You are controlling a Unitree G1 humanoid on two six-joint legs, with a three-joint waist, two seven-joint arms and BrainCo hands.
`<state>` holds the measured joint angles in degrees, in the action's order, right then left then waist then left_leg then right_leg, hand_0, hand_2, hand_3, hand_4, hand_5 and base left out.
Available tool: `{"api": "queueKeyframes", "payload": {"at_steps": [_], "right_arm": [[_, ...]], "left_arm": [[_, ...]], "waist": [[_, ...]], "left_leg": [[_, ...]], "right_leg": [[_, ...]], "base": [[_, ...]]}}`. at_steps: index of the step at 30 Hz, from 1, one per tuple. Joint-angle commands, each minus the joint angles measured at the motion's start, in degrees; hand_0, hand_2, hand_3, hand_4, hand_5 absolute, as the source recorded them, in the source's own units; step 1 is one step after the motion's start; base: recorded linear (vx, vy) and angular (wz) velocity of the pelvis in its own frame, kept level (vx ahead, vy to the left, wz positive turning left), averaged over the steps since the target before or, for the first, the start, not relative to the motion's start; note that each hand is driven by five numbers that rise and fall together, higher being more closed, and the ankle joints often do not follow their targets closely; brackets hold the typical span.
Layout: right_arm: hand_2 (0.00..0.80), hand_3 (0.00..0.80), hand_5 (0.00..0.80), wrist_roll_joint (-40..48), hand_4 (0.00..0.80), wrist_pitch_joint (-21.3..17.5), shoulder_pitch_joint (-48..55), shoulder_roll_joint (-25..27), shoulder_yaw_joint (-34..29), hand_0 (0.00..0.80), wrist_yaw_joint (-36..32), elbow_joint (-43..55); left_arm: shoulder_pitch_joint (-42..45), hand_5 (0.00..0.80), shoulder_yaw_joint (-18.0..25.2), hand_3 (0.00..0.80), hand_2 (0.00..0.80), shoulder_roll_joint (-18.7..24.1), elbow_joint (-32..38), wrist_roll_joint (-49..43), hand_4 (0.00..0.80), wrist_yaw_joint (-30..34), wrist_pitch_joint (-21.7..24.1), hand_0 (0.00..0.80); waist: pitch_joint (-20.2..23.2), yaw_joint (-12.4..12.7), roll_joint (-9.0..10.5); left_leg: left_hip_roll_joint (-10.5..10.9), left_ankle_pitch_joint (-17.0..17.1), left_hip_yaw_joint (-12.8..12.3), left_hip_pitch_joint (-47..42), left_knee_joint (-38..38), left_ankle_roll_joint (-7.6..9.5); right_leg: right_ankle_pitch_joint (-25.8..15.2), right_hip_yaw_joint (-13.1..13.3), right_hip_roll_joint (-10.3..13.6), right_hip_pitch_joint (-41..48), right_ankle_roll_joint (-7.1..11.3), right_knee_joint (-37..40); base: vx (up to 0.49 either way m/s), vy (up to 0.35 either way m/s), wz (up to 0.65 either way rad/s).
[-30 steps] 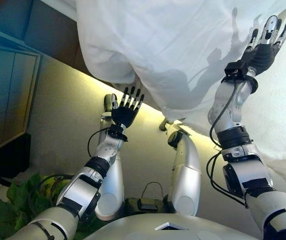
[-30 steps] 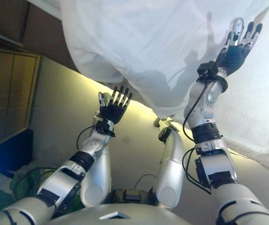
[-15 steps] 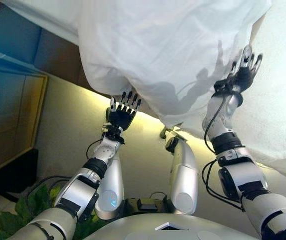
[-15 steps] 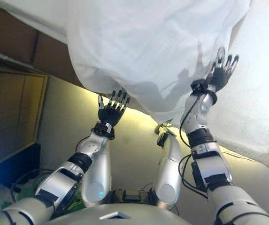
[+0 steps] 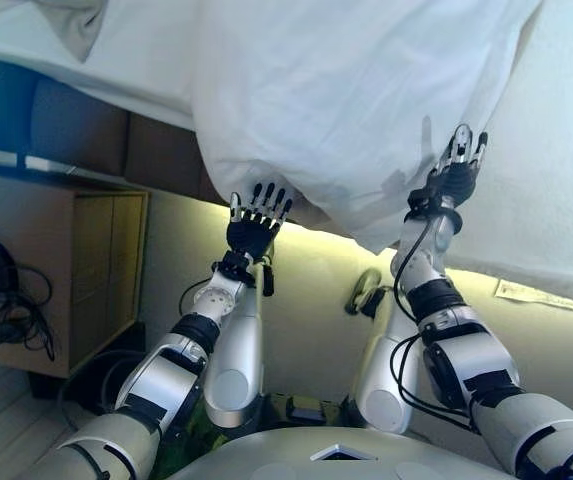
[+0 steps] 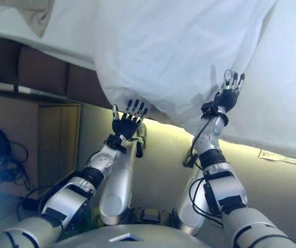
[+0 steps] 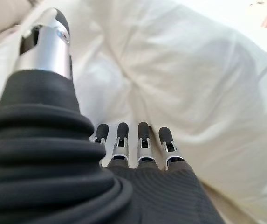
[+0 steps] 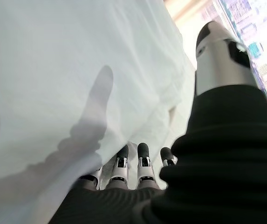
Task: Make the bed neatly
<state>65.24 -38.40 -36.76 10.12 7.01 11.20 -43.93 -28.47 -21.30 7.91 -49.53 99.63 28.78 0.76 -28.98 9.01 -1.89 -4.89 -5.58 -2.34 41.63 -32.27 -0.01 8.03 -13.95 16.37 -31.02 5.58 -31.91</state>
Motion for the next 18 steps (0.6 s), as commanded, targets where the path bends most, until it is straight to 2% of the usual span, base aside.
{"api": "queueKeyframes", "payload": {"at_steps": [1,3,5,9,11,13,16,18], "right_arm": [[0.0,0.0,0.0,4.63,0.0,-5.33,1.6,-0.72,0.07,0.0,-3.83,2.23],[0.0,0.0,0.0,7.1,0.0,-3.89,1.58,-0.62,-0.76,0.0,-6.23,2.09],[0.0,0.0,0.0,4.73,0.0,-3.63,2.16,-0.19,-0.08,0.0,-4.1,3.83],[0.0,0.0,0.0,5.6,0.0,-2.29,2.5,1.43,-1.51,0.0,-2.68,5.12],[0.0,0.0,0.0,3.49,0.0,-1.19,1.4,2.69,-1.48,0.0,-1.45,4.51],[0.0,0.0,0.0,1.55,0.0,-1.58,0.22,2.9,-1.28,0.0,1.29,4.09],[0.0,0.0,0.0,0.85,0.0,-3.4,1.21,2.89,-2.07,0.0,5.26,4.9],[0.0,0.0,0.0,0.0,0.0,-3.89,1.53,3.25,-3.12,0.0,5.22,3.8]], "left_arm": [[-3.37,0.0,-0.83,0.0,0.0,-0.27,1.22,-2.07,0.0,-0.43,0.0,0.0],[-3.27,0.0,-0.51,0.0,0.0,0.17,1.93,-1.99,0.0,-1.08,0.65,0.0],[-2.35,0.0,-0.39,0.0,0.0,0.2,3.65,-2.3,0.0,-2.86,1.04,0.0],[-0.93,0.0,-0.06,0.0,0.0,-1.12,4.22,-3.37,0.0,-2.75,0.78,0.0],[-0.51,0.0,-0.59,0.0,0.0,-2.13,4.21,-2.57,0.0,-0.93,1.98,0.0],[0.1,0.0,-1.07,0.0,0.0,-2.99,4.55,-2.75,0.0,0.12,3.05,0.0],[1.3,0.0,-2.14,0.0,0.0,-5.07,4.45,-3.42,0.0,1.38,4.6,0.0],[2.03,0.0,-2.26,0.0,0.0,-6.45,4.16,-4.33,0.0,2.2,5.13,0.0]], "waist": [[1.91,-0.13,3.14],[1.69,0.3,4.43],[1.92,0.58,4.88],[1.28,0.07,4.08],[0.46,0.15,3.49],[-0.23,0.13,2.89],[-0.78,-0.08,1.74],[-0.81,-0.49,0.69]], "left_leg": [[5.23,9.62,2.84,-4.07,16.11,1.13],[2.93,10.28,3.31,-4.53,17.39,-0.12],[1.28,11.81,3.66,-5.48,19.71,-1.62],[-1.33,14.34,3.64,-5.18,21.51,-3.88],[-2.13,14.81,5.9,-4.12,20.93,-4.33],[-3.61,14.65,6.39,-3.31,20.12,-4.37],[-3.23,14.16,9.12,-0.68,16.12,-4.51],[-2.75,12.87,8.34,1.72,12.32,-3.92]], "right_leg": [[-6.91,-1.63,-1.41,5.12,2.44,8.66],[-6.56,-3.41,-1.96,6.44,2.46,10.53],[-4.85,-4.36,-3.24,8.54,2.58,11.37],[-2.01,-5.05,-3.3,8.52,2.3,9.52],[-0.54,-4.63,-2.97,7.3,1.99,8.25],[0.7,-3.48,-0.9,4.16,2.07,4.21],[2.13,-0.34,2.12,-0.1,2.21,-1.27],[3.02,1.08,4.4,-3.21,2.06,-5.27]], "base": [[-0.099,-0.462,0.17],[-0.098,-0.399,0.23],[-0.032,-0.237,-0.04],[-0.009,-0.032,-0.02],[-0.142,0.215,0.03],[-0.132,0.289,-0.22],[-0.046,0.378,-0.28],[-0.026,0.302,-0.09]]}}
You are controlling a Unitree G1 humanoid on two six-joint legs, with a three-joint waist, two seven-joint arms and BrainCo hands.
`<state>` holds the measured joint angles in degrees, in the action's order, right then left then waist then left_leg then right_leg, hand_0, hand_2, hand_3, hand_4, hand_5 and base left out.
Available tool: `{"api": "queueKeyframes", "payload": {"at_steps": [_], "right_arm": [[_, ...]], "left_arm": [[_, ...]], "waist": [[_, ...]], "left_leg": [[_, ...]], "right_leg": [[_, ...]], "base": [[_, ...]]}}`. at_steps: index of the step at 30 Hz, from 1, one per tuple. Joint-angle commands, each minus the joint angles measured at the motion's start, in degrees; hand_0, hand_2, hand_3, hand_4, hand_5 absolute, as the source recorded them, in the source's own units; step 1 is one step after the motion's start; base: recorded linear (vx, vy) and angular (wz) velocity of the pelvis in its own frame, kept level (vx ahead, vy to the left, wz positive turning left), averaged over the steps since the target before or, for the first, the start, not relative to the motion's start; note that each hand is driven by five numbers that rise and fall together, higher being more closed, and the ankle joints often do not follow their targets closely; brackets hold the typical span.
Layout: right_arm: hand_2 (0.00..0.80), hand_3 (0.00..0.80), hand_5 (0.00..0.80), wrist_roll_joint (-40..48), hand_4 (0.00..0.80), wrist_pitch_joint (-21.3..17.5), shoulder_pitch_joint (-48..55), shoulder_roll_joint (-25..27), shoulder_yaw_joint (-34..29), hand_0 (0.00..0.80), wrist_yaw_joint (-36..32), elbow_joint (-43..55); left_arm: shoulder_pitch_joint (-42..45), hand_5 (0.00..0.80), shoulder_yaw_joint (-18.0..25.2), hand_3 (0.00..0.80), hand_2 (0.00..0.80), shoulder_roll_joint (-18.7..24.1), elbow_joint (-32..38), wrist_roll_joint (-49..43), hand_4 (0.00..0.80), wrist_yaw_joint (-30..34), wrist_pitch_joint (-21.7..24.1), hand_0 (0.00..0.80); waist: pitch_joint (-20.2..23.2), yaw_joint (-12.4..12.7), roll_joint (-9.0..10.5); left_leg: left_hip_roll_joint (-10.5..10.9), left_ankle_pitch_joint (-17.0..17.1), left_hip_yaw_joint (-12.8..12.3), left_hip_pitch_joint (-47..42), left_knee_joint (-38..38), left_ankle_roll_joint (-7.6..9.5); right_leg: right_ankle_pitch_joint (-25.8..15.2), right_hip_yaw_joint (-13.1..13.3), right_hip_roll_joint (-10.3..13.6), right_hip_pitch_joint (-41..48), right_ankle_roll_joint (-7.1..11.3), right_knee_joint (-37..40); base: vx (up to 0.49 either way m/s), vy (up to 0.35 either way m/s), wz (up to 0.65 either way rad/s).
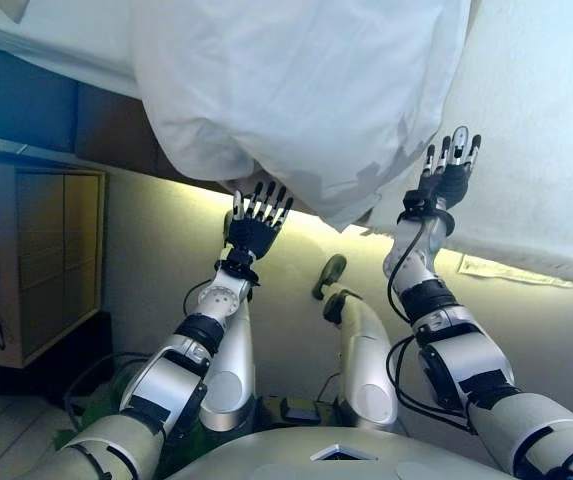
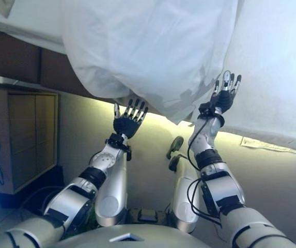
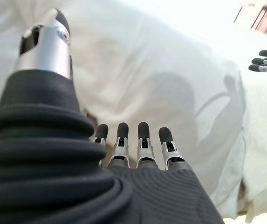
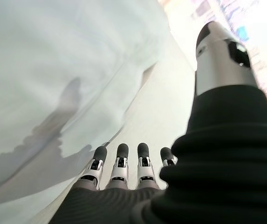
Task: Make the bed neatly
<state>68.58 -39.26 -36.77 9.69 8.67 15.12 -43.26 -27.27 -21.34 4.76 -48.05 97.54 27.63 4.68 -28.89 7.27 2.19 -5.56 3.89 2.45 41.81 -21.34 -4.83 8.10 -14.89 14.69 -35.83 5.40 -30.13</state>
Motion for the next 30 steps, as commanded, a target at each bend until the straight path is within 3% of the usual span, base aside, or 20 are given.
{"api": "queueKeyframes", "payload": {"at_steps": [1,6,8,12,19,30], "right_arm": [[0.0,0.0,0.0,-3.75,0.0,-3.24,1.6,3.73,-5.1,0.0,1.18,2.76],[0.0,0.0,0.0,-8.4,0.0,-3.6,-0.39,3.84,-4.08,0.0,4.38,2.35],[0.0,0.0,0.0,-9.38,0.0,-5.31,-0.96,3.52,-3.71,0.0,5.42,2.38],[0.0,0.0,0.0,-11.07,0.0,-8.33,-2.3,3.86,-3.62,0.0,6.43,2.87],[0.0,0.0,0.0,-12.68,0.0,-6.8,-4.7,3.13,-1.84,0.0,8.02,6.48],[0.0,0.0,0.0,-14.63,0.0,-6.7,-7.27,1.39,0.1,0.0,13.01,9.61]], "left_arm": [[0.85,0.0,-2.42,0.0,0.0,-3.65,2.52,-2.58,0.0,3.16,1.51,0.0],[-0.21,0.0,-4.12,0.0,0.0,-4.81,2.9,-0.48,0.0,2.35,4.8,0.0],[-1.68,0.0,-4.44,0.0,0.0,-5.17,2.92,1.1,0.0,2.21,5.63,0.0],[-4.91,0.0,-4.35,0.0,0.0,-5.08,2.39,1.55,0.0,1.89,5.73,0.0],[-6.78,0.0,-4.63,0.0,0.0,-3.3,4.49,1.14,0.0,2.39,5.92,0.0],[-12.1,0.0,-2.64,0.0,0.0,-2.51,5.29,0.23,0.0,3.55,8.06,0.0]], "waist": [[-0.91,1.12,-3.59],[-0.91,0.24,-5.62],[-0.91,-0.21,-6.28],[-0.91,-0.52,-6.73],[-0.91,0.21,-5.28],[-0.91,-0.55,-3.35]], "left_leg": [[-1.71,2.73,3.26,2.73,-0.33,1.16],[-0.15,1.19,1.46,9.33,-5.41,2.25],[0.27,1.22,0.08,10.9,-5.55,2.47],[1.97,0.31,-0.32,15.07,-8.37,3.24],[2.76,-0.91,-0.39,19.73,-11.15,4.24],[1.53,-2.2,-2.17,22.14,-12.12,4.12]], "right_leg": [[3.09,2.73,6.97,0.12,2.19,-8.42],[2.08,5.55,8.48,-7.3,2.06,-11.28],[1.16,5.82,8.67,-8.42,2.3,-10.02],[-0.22,6.48,9.01,-11.32,2.07,-9.61],[-2.54,6.5,7.91,-13.69,2.09,-8.37],[-7.44,4.85,7.93,-13.64,2.77,-1.35]], "base": [[-0.027,0.232,-0.04],[-0.044,0.28,-0.08],[-0.025,0.194,-0.19],[-0.002,0.125,-0.02],[0.016,0.017,0.06],[0.024,-0.004,-0.07]]}}
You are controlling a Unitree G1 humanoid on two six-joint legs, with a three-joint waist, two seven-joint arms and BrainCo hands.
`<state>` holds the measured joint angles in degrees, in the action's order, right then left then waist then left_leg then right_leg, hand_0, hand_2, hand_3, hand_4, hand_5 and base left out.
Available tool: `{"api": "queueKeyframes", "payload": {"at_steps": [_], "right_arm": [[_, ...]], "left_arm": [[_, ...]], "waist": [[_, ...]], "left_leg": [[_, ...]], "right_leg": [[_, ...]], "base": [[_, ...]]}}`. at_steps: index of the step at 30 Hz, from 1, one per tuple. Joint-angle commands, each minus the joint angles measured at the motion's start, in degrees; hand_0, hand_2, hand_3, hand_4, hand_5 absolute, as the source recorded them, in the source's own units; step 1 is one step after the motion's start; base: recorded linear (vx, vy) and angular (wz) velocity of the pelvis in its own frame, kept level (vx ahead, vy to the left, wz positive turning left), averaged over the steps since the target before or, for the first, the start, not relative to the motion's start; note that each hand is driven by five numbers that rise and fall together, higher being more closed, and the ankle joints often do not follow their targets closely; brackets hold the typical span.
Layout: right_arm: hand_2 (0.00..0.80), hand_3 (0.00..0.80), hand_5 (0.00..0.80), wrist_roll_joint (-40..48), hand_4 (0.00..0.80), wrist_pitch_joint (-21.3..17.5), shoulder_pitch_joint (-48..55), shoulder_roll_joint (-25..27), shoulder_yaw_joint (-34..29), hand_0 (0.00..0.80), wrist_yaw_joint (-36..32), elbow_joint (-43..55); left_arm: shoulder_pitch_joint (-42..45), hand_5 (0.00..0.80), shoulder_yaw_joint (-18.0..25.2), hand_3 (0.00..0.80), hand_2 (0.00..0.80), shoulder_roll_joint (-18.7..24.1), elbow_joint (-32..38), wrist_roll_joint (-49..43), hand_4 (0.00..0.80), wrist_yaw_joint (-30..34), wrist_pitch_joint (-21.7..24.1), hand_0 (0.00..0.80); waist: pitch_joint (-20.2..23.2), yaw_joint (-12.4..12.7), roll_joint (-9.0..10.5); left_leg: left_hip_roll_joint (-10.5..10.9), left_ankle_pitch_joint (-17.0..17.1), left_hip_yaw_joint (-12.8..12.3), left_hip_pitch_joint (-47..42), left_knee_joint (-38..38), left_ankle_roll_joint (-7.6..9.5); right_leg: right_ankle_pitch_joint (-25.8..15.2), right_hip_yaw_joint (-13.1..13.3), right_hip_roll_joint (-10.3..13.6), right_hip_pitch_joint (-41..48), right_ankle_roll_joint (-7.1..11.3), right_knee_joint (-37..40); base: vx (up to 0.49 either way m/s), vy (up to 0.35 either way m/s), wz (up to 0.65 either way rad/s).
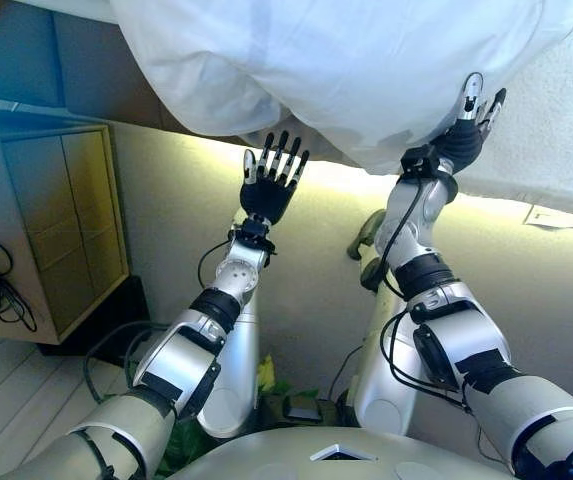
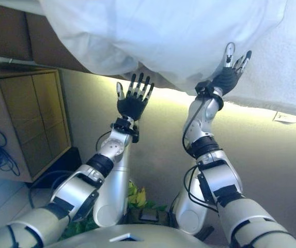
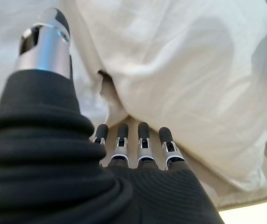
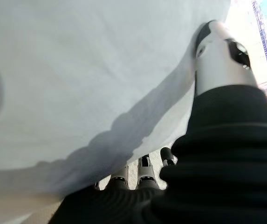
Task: Make the bed neatly
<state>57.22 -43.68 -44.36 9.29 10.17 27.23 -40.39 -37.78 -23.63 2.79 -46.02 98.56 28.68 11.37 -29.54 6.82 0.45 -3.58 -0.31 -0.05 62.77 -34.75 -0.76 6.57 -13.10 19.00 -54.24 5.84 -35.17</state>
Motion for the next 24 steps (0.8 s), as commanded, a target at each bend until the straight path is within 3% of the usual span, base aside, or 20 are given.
{"api": "queueKeyframes", "payload": {"at_steps": [1,12,24], "right_arm": [[0.0,0.0,0.0,-3.27,0.0,-2.19,0.23,1.71,-1.54,0.0,0.8,6.81],[0.0,0.0,0.0,-2.46,0.0,1.7,-1.26,2.93,-2.66,0.0,-3.2,6.74],[0.0,0.0,0.0,1.99,0.0,1.54,-1.32,4.32,-3.59,0.0,-10.21,3.86]], "left_arm": [[-1.89,0.0,0.07,0.0,0.0,-0.32,3.5,-0.61,0.0,2.49,1.7,0.0],[-6.4,0.0,7.61,0.0,0.0,3.75,2.88,4.63,0.0,1.76,1.22,0.0],[-8.82,0.0,13.15,0.0,0.0,8.11,0.19,9.97,0.0,6.73,-0.68,0.0]], "waist": [[-0.26,-0.19,-1.4],[-0.26,-1.96,-0.69],[-0.26,-1.78,0.55]], "left_leg": [[-0.64,1.76,0.28,1.18,1.11,-0.01],[-2.17,0.17,-1.36,-0.01,0.78,-0.93],[-2.6,-0.56,-1.36,-0.16,1.29,-0.59]], "right_leg": [[-6.23,2.93,3.61,4.92,2.41,4.19],[-8.26,3.52,3.2,5.5,2.35,7.9],[-8.79,2.66,2.91,5.13,2.08,8.64]], "base": [[0.026,0.016,-0.1],[0.021,0.073,-0.1],[0.001,0.03,-0.06]]}}
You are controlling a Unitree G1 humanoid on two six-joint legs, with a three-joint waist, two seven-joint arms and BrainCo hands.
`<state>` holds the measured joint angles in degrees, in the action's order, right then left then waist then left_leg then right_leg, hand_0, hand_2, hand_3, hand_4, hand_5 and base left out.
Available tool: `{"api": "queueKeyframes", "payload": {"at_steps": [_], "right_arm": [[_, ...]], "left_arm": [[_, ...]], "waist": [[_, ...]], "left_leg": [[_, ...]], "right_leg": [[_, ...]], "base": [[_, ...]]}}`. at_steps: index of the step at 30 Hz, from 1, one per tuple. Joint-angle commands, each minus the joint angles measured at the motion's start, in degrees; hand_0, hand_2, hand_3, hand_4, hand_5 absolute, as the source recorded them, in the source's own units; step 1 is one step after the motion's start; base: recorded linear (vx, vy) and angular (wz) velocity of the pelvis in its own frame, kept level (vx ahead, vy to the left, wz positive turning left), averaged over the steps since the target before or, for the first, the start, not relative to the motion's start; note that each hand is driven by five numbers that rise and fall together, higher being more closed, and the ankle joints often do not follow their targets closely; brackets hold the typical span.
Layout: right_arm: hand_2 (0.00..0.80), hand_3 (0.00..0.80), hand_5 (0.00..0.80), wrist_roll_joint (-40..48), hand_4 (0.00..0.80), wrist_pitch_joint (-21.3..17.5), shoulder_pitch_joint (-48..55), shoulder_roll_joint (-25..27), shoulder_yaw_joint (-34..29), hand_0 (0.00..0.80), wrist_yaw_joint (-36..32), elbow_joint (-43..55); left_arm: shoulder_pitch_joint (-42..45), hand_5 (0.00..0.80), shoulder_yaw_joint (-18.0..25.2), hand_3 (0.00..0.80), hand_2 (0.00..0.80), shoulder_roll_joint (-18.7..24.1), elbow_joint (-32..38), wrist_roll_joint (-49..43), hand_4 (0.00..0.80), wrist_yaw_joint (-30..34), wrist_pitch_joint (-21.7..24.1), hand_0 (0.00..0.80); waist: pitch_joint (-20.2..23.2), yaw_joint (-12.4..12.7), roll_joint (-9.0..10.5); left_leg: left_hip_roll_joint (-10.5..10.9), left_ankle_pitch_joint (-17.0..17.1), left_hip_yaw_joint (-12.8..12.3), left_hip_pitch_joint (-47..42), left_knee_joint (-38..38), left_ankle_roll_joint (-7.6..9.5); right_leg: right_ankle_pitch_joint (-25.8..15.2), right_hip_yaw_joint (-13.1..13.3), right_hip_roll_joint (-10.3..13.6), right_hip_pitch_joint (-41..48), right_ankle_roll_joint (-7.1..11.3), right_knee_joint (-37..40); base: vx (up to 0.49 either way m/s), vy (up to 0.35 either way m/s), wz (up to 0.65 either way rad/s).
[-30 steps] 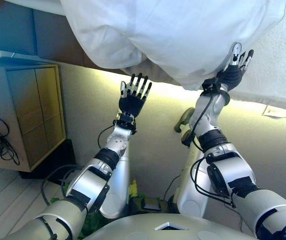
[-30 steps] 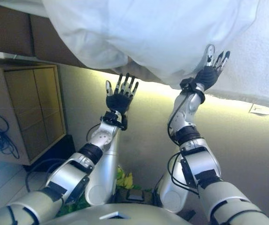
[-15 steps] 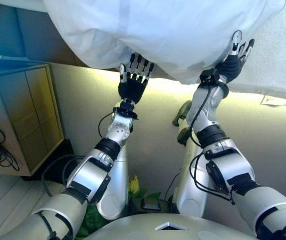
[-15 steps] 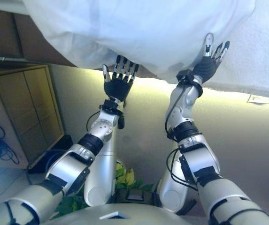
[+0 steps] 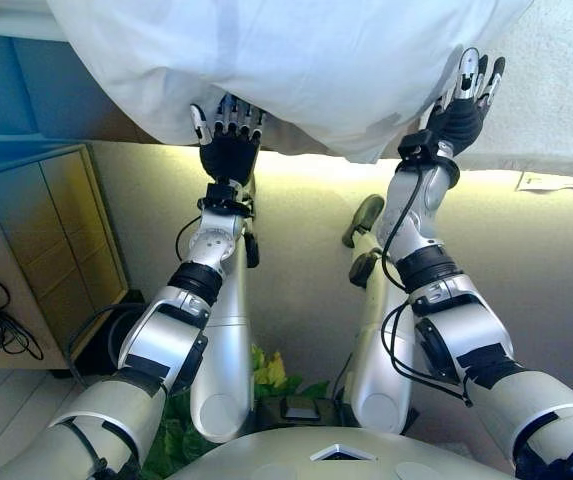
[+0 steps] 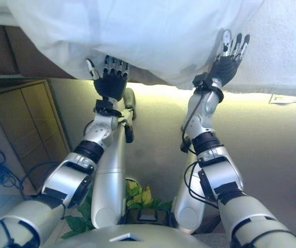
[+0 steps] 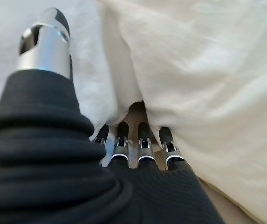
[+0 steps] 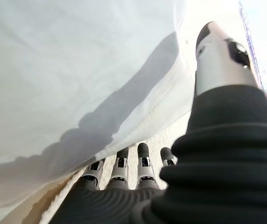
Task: Make the bed neatly
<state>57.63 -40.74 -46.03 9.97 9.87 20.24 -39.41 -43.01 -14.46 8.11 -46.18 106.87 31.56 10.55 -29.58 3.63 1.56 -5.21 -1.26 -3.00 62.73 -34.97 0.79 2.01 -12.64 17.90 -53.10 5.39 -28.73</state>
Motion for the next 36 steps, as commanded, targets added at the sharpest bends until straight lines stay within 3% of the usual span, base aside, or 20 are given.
{"api": "queueKeyframes", "payload": {"at_steps": [1,13,15,17,18,32,34,35,36], "right_arm": [[0.0,0.0,0.0,2.17,0.0,-1.3,0.29,3.8,-3.41,0.0,-3.97,2.49],[0.0,0.0,0.0,3.76,0.0,-0.99,-0.84,4.58,-5.12,0.0,-7.7,-0.72],[0.0,0.0,0.0,3.65,0.0,-1.01,-1.46,4.67,-5.26,0.0,-7.79,-1.5],[0.0,0.0,0.0,3.86,0.0,-1.13,-1.88,4.73,-5.47,0.0,-8.15,-2.07],[0.0,0.0,0.0,3.85,0.0,-1.23,-1.94,4.69,-5.6,0.0,-8.32,-2.36],[0.0,0.0,0.0,5.57,0.0,-2.41,-3.71,5.45,-5.75,0.0,-10.41,-6.42],[0.0,0.0,0.0,5.83,0.0,-2.25,-3.95,5.81,-6.06,0.0,-10.83,-6.92],[0.0,0.0,0.0,5.99,0.0,-2.21,-4.01,5.92,-6.18,0.0,-11.04,-7.1],[0.0,0.0,0.0,6.15,0.0,-2.2,-4.11,6.09,-6.33,0.0,-11.2,-7.43]], "left_arm": [[-3.71,0.0,4.42,0.0,0.0,3.12,0.17,2.11,0.0,4.23,-0.02,0.0],[-5.31,0.0,9.71,0.0,0.0,6.77,-1.44,6.06,0.0,4.0,-0.19,0.0],[-5.85,0.116,11.06,0.116,0.116,7.26,-1.99,6.13,0.116,3.66,-0.41,0.116],[-6.24,0.072,12.26,0.072,0.072,7.6,-2.23,6.13,0.072,2.98,-0.4,0.072],[-6.22,0.0,12.62,0.0,0.0,7.72,-2.33,6.13,0.0,2.61,-0.48,0.0],[-6.18,0.0,18.04,0.0,0.0,9.2,-7.43,6.13,0.0,-5.73,0.33,0.0],[-6.08,0.505,19.15,0.505,0.505,9.87,-7.95,6.13,0.505,-6.33,0.56,0.505],[-6.0,0.706,19.54,0.706,0.706,10.09,-8.13,6.13,0.706,-6.53,0.55,0.706],[-5.86,0.8,19.93,0.8,0.8,10.4,-8.3,6.13,0.8,-6.73,0.78,0.8]], "waist": [[-0.22,1.46,-0.52],[-0.22,1.99,-1.04],[-0.22,2.11,-1.1],[-0.22,2.27,-1.06],[-0.22,2.39,-1.07],[-0.22,3.57,-0.91],[-0.22,3.86,-1.05],[-0.22,3.9,-1.11],[-0.22,4.07,-1.25]], "left_leg": [[-0.98,0.38,1.56,-0.43,1.71,-2.11],[-0.79,0.02,1.73,-3.86,3.68,-1.72],[-0.88,-0.05,1.69,-4.2,3.96,-1.7],[-0.86,-0.15,1.82,-4.38,4.15,-1.69],[-0.82,-0.18,1.87,-4.41,4.14,-1.66],[-0.41,-0.85,2.86,-3.23,2.98,-1.07],[-0.34,-0.99,2.98,-3.16,2.74,-0.97],[-0.3,-1.07,3.03,-3.1,2.62,-0.94],[-0.2,-1.1,3.12,-3.07,2.52,-0.9]], "right_leg": [[-4.27,2.1,3.96,4.17,2.54,2.24],[-4.25,2.09,4.1,4.94,2.35,1.33],[-4.16,2.04,4.22,5.02,2.33,1.35],[-4.04,1.9,4.19,4.97,2.28,1.13],[-3.97,1.81,4.22,4.99,2.27,1.01],[-3.13,0.99,4.55,3.74,2.14,-0.88],[-2.98,0.88,4.78,3.58,2.09,-1.42],[-2.86,0.87,4.82,3.49,2.07,-1.63],[-2.78,0.88,4.87,3.35,2.06,-1.97]], "base": [[0.0,0.0,0.0],[-0.003,0.005,-0.01],[0.0,0.0,0.0],[0.0,0.0,0.0],[0.0,0.0,0.0],[0.003,-0.001,0.01],[0.006,-0.002,0.02],[0.0,0.0,0.0],[0.0,0.0,0.0]]}}
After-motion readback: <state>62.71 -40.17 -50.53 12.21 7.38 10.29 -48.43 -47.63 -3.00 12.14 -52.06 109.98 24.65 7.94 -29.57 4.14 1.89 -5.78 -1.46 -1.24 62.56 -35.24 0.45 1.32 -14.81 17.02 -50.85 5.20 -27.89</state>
